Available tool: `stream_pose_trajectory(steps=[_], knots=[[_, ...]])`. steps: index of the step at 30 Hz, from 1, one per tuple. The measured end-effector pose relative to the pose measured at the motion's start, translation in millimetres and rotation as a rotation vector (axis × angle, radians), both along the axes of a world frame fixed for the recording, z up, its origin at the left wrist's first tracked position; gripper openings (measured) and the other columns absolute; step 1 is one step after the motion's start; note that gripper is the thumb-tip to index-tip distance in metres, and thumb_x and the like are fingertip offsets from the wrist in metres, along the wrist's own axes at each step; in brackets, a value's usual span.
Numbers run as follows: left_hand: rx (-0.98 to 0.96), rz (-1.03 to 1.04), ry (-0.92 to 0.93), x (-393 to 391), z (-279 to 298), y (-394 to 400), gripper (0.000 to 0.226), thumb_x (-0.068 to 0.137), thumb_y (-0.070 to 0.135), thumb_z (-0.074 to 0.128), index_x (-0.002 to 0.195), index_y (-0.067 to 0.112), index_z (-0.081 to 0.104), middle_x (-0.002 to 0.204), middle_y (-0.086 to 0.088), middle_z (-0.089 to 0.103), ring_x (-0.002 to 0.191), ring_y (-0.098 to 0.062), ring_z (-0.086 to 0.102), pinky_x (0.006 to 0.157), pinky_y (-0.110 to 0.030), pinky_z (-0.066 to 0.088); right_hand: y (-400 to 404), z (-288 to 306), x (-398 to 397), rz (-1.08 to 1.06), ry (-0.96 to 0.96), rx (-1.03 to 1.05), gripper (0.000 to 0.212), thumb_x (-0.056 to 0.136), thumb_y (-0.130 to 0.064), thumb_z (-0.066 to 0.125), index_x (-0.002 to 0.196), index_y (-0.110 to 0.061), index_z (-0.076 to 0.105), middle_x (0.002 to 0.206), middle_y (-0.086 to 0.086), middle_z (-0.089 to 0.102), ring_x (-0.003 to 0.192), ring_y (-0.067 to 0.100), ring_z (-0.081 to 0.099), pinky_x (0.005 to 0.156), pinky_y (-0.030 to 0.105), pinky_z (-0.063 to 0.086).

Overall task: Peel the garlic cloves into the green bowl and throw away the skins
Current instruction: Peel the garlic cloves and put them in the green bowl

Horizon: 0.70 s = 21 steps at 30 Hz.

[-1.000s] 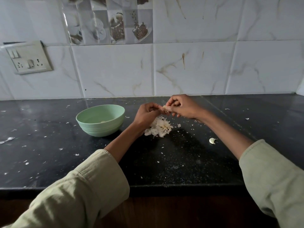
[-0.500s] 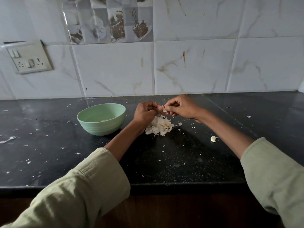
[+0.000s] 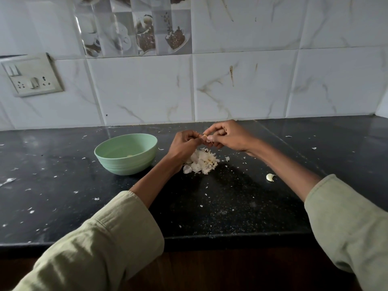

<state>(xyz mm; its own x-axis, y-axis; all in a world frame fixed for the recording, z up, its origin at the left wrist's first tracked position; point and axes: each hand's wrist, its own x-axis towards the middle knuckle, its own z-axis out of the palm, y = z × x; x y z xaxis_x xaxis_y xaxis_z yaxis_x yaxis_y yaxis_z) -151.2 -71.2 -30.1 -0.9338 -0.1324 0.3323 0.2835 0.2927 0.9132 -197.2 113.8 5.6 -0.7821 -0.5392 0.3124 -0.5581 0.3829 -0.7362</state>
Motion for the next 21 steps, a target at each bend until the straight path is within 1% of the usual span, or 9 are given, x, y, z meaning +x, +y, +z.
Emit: stream_pose_trajectory(steps=[2,4,6,9,14,16,19,20,21], knots=[[-0.001,0.005,0.006,2,1,0,0.010,0.096,0.016,0.074,0.088,0.012,0.073,0.085,0.000,0.079,0.068,0.005,0.066,0.071,-0.020,0.046,-1,0,1,-0.003,0.001,-0.014,0.017,0.097,-0.010,0.071,0.113,-0.005,0.074,0.089,0.006,0.078,0.072,0.007,0.073,0.067,0.020,0.059],[-0.001,0.000,0.021,4,2,1,0.008,0.096,0.013,0.074,0.091,0.006,0.072,0.087,-0.005,0.078,0.066,0.006,0.066,0.066,-0.012,0.046,-2,0,2,-0.011,0.018,-0.023,0.017,0.097,-0.019,0.071,0.107,-0.006,0.075,0.088,0.006,0.079,0.075,0.011,0.075,0.069,0.023,0.061],[-0.015,-0.010,0.035,6,3,3,0.006,0.094,0.008,0.075,0.093,0.002,0.072,0.081,-0.003,0.076,0.061,0.008,0.065,0.061,-0.006,0.044,-3,-1,2,-0.022,0.046,-0.021,0.020,0.097,-0.025,0.073,0.103,-0.006,0.075,0.088,0.007,0.079,0.077,0.016,0.076,0.071,0.027,0.063],[-0.038,-0.031,0.039,6,3,4,0.006,0.093,0.007,0.075,0.089,0.005,0.070,0.067,0.007,0.072,0.058,0.008,0.063,0.060,-0.005,0.044,-4,-3,2,-0.027,0.048,-0.013,0.019,0.098,-0.019,0.071,0.103,-0.001,0.073,0.089,0.010,0.079,0.076,0.018,0.077,0.069,0.027,0.063],[-0.050,-0.028,0.033,4,1,3,0.008,0.095,0.011,0.075,0.092,0.005,0.071,0.076,0.001,0.074,0.062,0.005,0.065,0.061,-0.006,0.045,-9,-2,3,-0.097,0.026,-0.043,0.015,0.101,-0.009,0.062,0.103,0.002,0.072,0.087,0.017,0.077,0.069,0.017,0.075,0.060,0.021,0.059],[-0.050,-0.011,0.037,3,1,2,0.009,0.094,0.015,0.077,0.090,0.008,0.072,0.077,0.003,0.074,0.064,0.004,0.065,0.064,-0.009,0.046,-10,-1,3,-0.111,-0.023,-0.074,0.017,0.101,-0.009,0.062,0.102,0.005,0.071,0.086,0.017,0.077,0.069,0.017,0.075,0.061,0.022,0.059],[-0.022,-0.006,0.035,1,1,1,0.012,0.093,0.021,0.077,0.090,0.010,0.073,0.084,0.000,0.079,0.082,-0.006,0.072,0.083,-0.026,0.053,-10,-2,5,-0.133,-0.124,-0.153,0.018,0.103,-0.012,0.060,0.101,0.002,0.071,0.081,0.010,0.077,0.067,0.013,0.072,0.061,0.021,0.058],[-0.011,0.001,0.033,1,2,1,0.012,0.093,0.022,0.077,0.089,0.012,0.073,0.084,0.002,0.079,0.083,-0.005,0.072,0.085,-0.029,0.052,-11,-2,5,-0.142,-0.147,-0.173,0.018,0.103,-0.014,0.060,0.101,0.000,0.072,0.080,0.006,0.077,0.065,0.010,0.071,0.061,0.020,0.057],[0.000,0.013,0.030,1,3,2,0.011,0.094,0.022,0.076,0.086,0.014,0.073,0.081,0.005,0.078,0.078,0.000,0.070,0.082,-0.028,0.050,-11,-2,5,-0.149,-0.164,-0.192,0.018,0.103,-0.016,0.061,0.102,-0.001,0.072,0.080,0.004,0.077,0.065,0.008,0.069,0.060,0.019,0.057]])
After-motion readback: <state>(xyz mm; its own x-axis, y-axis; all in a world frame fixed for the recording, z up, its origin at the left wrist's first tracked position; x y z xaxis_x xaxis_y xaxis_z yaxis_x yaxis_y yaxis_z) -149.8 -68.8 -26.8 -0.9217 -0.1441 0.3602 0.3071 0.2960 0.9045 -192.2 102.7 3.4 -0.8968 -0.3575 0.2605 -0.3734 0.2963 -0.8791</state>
